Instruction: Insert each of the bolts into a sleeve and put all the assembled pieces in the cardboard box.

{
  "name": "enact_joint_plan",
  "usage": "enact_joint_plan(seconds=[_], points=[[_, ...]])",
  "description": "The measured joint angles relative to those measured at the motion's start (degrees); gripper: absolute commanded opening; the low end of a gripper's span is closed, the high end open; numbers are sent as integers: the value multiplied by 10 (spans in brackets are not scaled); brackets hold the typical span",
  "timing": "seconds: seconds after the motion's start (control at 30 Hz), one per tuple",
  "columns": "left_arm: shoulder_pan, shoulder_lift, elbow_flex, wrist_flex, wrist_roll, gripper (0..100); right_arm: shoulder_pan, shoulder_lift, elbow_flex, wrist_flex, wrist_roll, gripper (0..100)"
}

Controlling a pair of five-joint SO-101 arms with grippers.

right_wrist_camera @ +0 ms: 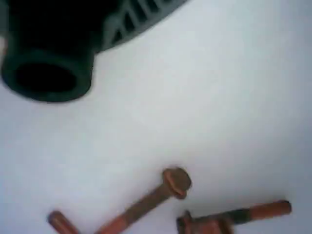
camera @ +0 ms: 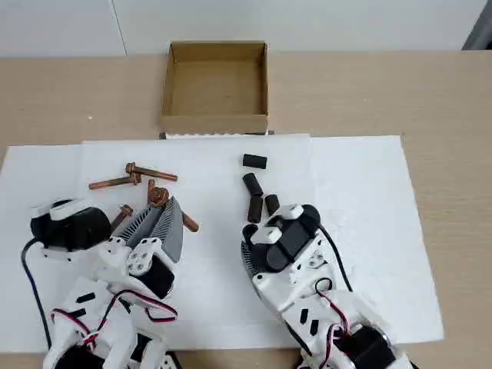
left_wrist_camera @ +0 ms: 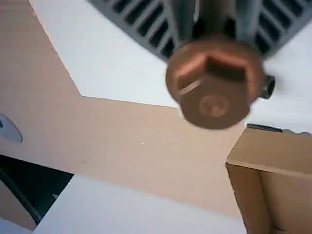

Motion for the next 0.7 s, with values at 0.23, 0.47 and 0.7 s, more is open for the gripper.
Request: enact_joint_plan(seconds=[0.23, 0.47, 0.7], points=[[15, -4, 2, 0, 69, 6, -40, -1, 38, -47, 8, 3], [70, -4, 2, 0, 72, 6, -54, -1, 53, -60, 46, 3], [77, -4, 2, 0, 72, 6, -54, -1, 53, -60, 78, 3]])
